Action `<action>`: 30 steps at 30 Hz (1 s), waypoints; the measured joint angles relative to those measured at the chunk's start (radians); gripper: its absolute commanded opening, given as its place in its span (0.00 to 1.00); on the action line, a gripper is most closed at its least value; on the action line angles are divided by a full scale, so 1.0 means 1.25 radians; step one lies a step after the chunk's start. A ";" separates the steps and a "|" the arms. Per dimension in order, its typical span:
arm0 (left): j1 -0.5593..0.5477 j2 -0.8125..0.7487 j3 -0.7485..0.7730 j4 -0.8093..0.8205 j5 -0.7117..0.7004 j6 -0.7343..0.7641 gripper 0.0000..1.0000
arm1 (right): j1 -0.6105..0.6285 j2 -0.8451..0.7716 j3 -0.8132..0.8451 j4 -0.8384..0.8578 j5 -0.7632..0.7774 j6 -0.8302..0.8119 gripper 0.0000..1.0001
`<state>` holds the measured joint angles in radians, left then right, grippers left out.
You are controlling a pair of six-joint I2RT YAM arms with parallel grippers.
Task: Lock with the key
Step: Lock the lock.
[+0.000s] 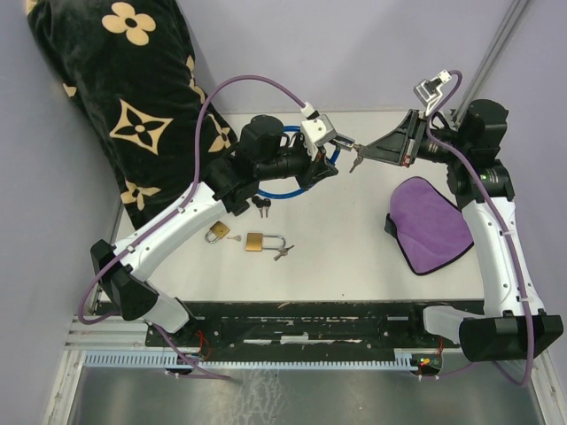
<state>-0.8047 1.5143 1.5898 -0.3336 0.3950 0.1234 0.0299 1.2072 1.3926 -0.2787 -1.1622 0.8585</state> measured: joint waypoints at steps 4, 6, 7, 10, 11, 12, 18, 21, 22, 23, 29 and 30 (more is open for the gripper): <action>0.000 0.000 0.000 0.000 0.000 0.000 0.03 | 0.004 0.004 0.000 -0.001 0.003 -0.001 0.16; 0.000 0.000 0.000 0.000 0.000 0.000 0.03 | 0.006 0.008 0.000 -0.005 0.004 -0.005 0.12; 0.000 0.000 0.000 -0.001 0.000 0.000 0.03 | 0.006 0.009 0.000 -0.009 0.007 -0.010 0.11; 0.000 0.000 0.000 -0.002 0.000 0.000 0.03 | 0.008 0.015 0.016 -0.049 0.018 -0.053 0.05; 0.000 0.000 0.000 -0.004 0.000 0.000 0.03 | 0.009 0.017 0.026 -0.069 0.023 -0.081 0.03; 0.000 0.000 0.000 -0.005 0.000 -0.001 0.03 | 0.013 0.020 0.043 -0.103 0.036 -0.122 0.02; 0.014 0.009 0.002 -0.010 0.043 -0.019 0.03 | 0.061 0.023 0.149 -0.284 0.132 -0.421 0.02; 0.033 0.024 0.009 -0.011 0.091 -0.052 0.03 | 0.086 0.013 0.172 -0.348 0.193 -0.602 0.02; 0.039 0.032 0.013 -0.013 0.111 -0.064 0.03 | 0.094 0.008 0.173 -0.366 0.212 -0.663 0.02; 0.045 0.041 0.018 -0.016 0.133 -0.079 0.03 | 0.100 0.003 0.177 -0.385 0.230 -0.719 0.02; 0.065 0.099 0.057 -0.024 0.222 -0.147 0.03 | 0.159 0.000 0.227 -0.494 0.341 -1.072 0.02; 0.068 0.107 0.063 -0.024 0.233 -0.156 0.03 | 0.169 0.000 0.233 -0.506 0.360 -1.112 0.02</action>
<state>-0.7200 1.6485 1.6680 -0.3641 0.6857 -0.0711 0.2413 1.2072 1.6840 -0.9108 -0.7120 -0.5320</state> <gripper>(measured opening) 0.141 0.026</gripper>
